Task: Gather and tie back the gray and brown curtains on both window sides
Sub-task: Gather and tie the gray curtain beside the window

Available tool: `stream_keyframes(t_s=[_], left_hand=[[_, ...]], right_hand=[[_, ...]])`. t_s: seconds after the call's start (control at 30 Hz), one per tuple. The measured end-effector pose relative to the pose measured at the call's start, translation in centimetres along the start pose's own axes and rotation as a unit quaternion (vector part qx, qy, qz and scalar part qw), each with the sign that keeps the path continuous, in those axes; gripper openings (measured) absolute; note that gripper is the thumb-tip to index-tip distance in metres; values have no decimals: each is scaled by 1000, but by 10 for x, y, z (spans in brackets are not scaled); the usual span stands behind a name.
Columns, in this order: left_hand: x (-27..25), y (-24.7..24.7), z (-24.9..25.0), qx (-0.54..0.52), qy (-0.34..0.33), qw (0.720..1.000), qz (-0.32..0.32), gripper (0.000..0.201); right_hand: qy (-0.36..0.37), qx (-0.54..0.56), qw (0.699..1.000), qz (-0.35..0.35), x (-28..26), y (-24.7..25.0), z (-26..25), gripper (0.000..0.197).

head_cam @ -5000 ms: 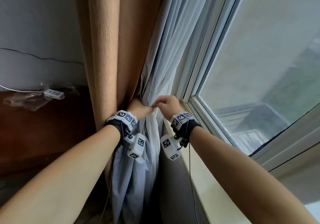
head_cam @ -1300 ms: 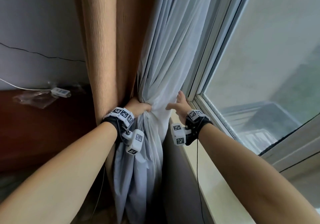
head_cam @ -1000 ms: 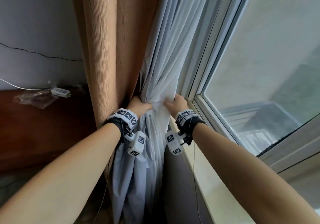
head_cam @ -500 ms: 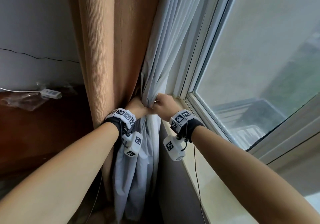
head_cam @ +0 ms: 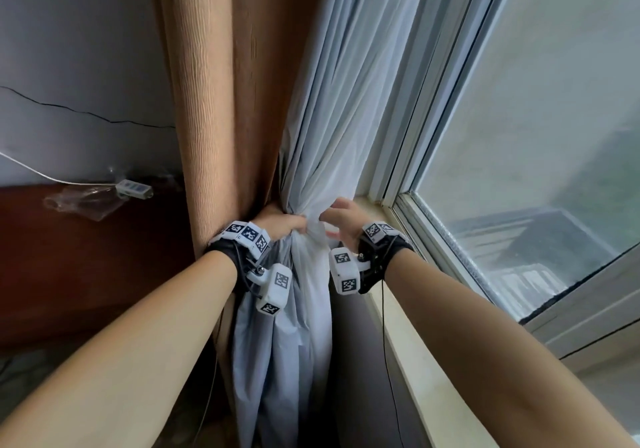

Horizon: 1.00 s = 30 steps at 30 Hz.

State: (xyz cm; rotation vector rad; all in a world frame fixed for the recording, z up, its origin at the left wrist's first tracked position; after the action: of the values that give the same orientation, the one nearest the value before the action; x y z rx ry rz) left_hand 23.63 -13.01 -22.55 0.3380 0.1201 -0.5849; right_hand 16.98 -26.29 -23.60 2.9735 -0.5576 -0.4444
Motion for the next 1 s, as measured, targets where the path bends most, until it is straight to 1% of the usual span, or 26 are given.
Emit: stream_keyframes(t_s=[0.03,0.1,0.17,0.23,0.27,0.33,0.4,0.47,0.5,0.53,0.57,0.63,0.7,0.73,0.8,0.87,0.9,0.93,1.0], left_hand=[[0,1,0,-6,0,1000,-1,21],[2,3,0,-20,-1,1000,0,21],[5,3,0,-30,-11,999,4,21],[10,3,2,-23,-33,999,23,28],[14,3,3,-11,-44,998,39,33],[18,0,4,0,-57,996,69,41],[19,-6,5,6,-54,996,77,52],[22,-16,5,19,-49,997,55,68],[22,-22,7,37,-49,997,38,78],[22,-29,9,58,-55,997,16,86],[21,-37,12,75,-63,995,-6,86],[19,-49,20,90,-95,991,-42,73],[18,-52,24,101,-121,986,-57,58],[17,-51,25,103,-126,985,-61,54],[13,-50,25,76,-136,984,-90,54],[12,-51,22,64,-130,982,-117,63],[13,-48,20,57,-124,984,-111,68],[13,-43,20,44,-121,988,-88,69],[19,-27,15,14,-100,995,-18,53]], right_hand=[[-5,7,1000,8,2,1,1,23],[5,0,999,40,7,11,1,22],[20,-27,995,96,7,28,0,4],[51,-89,983,152,2,42,-5,19],[74,-138,973,168,-2,46,-10,22],[130,-237,945,186,-16,44,-25,18],[175,-299,918,193,-29,35,-37,15],[213,-338,899,179,-40,22,-47,16],[223,-348,894,171,-43,17,-50,16],[221,-354,893,166,-45,13,-51,18],[216,-355,894,165,-46,11,-52,21],[200,-357,897,169,-47,9,-53,28],[189,-352,903,160,-43,6,-50,32],[188,-342,908,152,-43,4,-50,35],[177,-326,918,142,-39,4,-47,36],[170,-315,925,128,-35,6,-44,37],[172,-305,930,113,-32,5,-44,38],[175,-293,935,94,-31,3,-45,37],[192,-260,944,64,-30,-1,-47,39]])
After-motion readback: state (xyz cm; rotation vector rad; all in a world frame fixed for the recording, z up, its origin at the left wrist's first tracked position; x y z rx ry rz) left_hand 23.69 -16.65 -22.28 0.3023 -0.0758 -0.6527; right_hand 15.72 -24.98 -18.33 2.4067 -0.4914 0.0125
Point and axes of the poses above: each hand's wrist, its own x-axis towards the middle knuckle, its own y-axis out of the back of the hand, z = x × y, the point moved 9 cm from there along x, towards the middle knuckle, and after that the axes turned 5 degrees about -x, right-handed, at the moved point
